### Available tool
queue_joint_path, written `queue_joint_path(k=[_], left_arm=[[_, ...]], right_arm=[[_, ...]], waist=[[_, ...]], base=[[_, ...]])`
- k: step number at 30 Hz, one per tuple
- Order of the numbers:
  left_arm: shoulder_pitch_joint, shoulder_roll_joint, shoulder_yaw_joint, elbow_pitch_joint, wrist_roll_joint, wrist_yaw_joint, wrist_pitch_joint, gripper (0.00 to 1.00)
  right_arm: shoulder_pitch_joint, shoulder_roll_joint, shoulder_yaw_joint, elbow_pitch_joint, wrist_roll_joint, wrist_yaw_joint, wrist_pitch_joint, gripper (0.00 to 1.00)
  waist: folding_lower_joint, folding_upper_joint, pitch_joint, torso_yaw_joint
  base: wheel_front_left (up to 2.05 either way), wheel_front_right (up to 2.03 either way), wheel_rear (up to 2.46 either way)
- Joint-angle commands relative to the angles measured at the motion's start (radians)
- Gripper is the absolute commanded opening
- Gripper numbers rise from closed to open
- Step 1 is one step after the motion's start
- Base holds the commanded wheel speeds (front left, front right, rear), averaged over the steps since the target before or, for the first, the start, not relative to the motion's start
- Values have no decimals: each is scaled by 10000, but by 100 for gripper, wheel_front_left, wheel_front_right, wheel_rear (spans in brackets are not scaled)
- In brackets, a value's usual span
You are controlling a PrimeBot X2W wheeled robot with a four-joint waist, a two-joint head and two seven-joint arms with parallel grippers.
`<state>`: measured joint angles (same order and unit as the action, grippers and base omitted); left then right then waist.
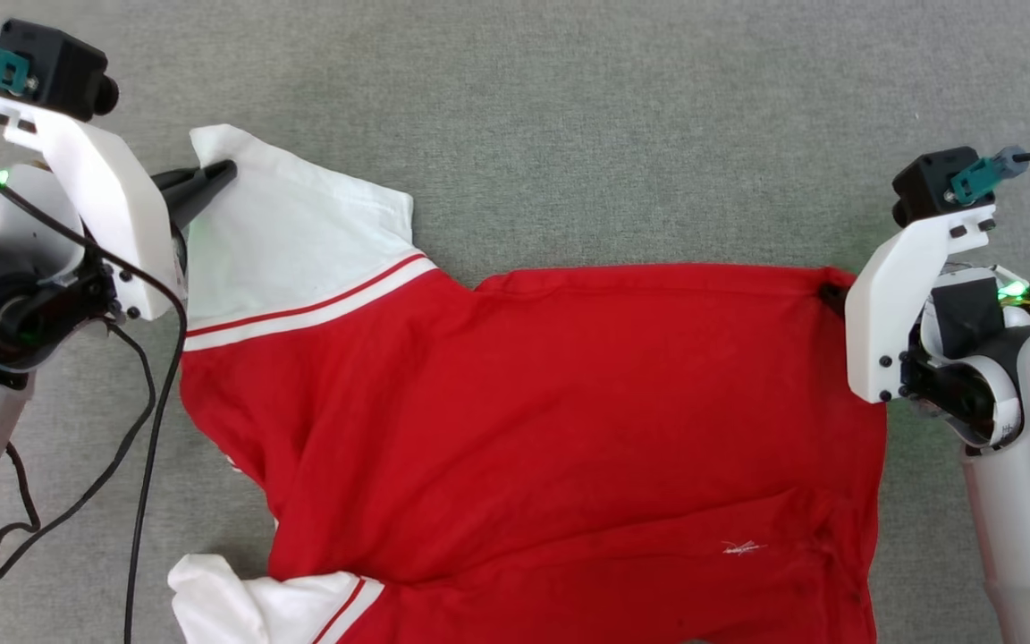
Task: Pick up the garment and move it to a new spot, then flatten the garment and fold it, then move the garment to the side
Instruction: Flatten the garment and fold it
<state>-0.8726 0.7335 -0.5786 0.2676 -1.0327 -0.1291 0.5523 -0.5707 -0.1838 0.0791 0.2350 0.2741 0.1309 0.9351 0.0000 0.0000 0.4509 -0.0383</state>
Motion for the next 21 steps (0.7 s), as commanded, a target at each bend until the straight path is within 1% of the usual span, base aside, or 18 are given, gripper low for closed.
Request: queue_joint_path(k=[1, 6, 10, 13, 17, 19, 21], left_arm=[[97, -2, -36, -33, -10, -18, -141, 0], [364, 32, 4, -77, -66, -21, -808, 0], [877, 102, 144, -177, -133, -9, -1398, 0], [1493, 79, 222, -347, -235, 161, -1829, 0], [2564, 110, 301, -659, -413, 498, -2331, 0], [3236, 221, 251, -848, -360, 731, -2556, 0], [3914, 213, 287, -1138, -536, 959, -2806, 0]], right_arm=[[351, 36, 34, 181, 32, -5, 144, 0], [447, 54, -476, -686, -35, -5, -268, 0], [945, 42, -771, -1339, -28, -5, -703, 0], [1518, 0, -1007, -1743, 93, -5, -1033, 0], [2422, 105, -1271, -2071, 270, -5, -1280, 0], [2923, 188, -1364, -2167, 374, -5, -1402, 0], [3415, 267, -1473, -2222, 487, -5, -1482, 0]], waist=[[0, 0, -113, 44], [0, 0, -602, 157], [0, 0, -1116, 247], [0, 0, -1523, 392], [0, 0, -2077, 534], [0, 0, -2371, 564], [0, 0, -2623, 606]], base=[[0, 0, 0], [0, 0, 0], [0, 0, 0], [0, 0, 0], [0, 0, 0], [0, 0, 0], [0, 0, 0]])
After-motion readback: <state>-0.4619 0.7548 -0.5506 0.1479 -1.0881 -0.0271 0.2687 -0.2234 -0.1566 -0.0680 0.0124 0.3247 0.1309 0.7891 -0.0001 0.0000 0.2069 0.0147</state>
